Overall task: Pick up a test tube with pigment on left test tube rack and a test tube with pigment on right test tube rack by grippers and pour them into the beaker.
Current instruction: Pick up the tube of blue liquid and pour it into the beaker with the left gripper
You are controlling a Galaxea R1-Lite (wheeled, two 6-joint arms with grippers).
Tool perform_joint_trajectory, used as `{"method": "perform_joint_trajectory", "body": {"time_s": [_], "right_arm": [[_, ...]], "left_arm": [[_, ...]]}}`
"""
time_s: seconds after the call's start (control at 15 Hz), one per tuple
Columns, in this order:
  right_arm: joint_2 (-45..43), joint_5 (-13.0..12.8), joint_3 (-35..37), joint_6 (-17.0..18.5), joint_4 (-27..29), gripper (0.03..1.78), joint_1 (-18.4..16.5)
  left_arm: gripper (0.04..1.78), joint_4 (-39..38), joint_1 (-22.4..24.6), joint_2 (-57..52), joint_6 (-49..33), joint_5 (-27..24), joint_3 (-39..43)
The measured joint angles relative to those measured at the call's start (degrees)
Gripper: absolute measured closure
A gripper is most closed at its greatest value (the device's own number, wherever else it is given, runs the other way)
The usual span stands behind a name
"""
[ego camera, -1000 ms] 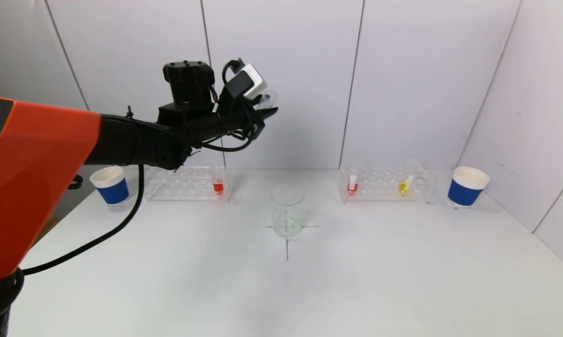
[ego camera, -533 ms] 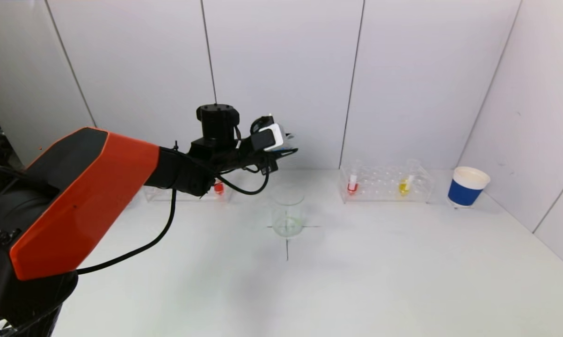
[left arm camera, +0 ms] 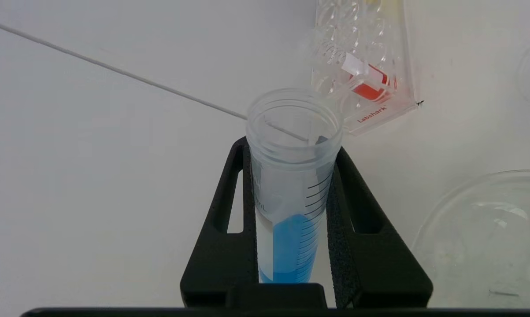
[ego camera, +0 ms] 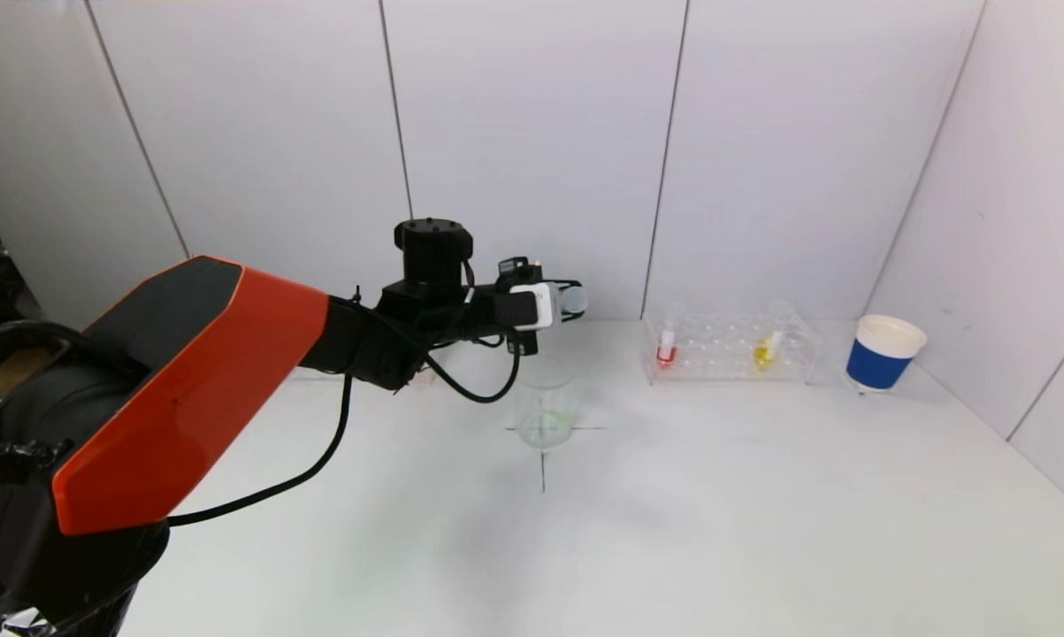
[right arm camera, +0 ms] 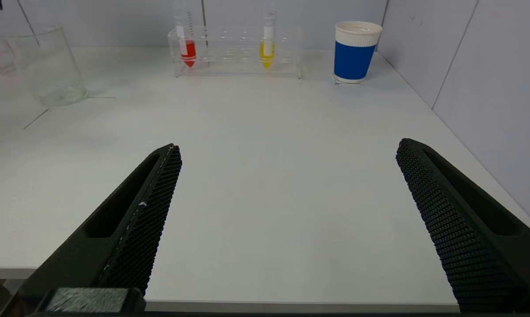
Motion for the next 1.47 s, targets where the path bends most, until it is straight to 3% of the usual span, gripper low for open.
{"method": "perform_joint_trajectory", "body": {"time_s": [0.4, 0.93, 1.47], "right_arm": [[0.0, 0.0, 0.0, 0.0, 0.0, 0.04, 0.0], [0.0, 0.0, 0.0, 0.0, 0.0, 0.04, 0.0], [0.0, 0.0, 0.0, 0.0, 0.0, 0.04, 0.0]], "left_arm": [[1.37, -2.4, 2.3, 1.7, 0.9, -2.3, -0.3], [1.37, -3.4, 5.0, 1.3, 10.7, -5.9, 0.7], [1.37, -13.4, 5.7, 1.1, 13.0, -6.8, 4.9]]}}
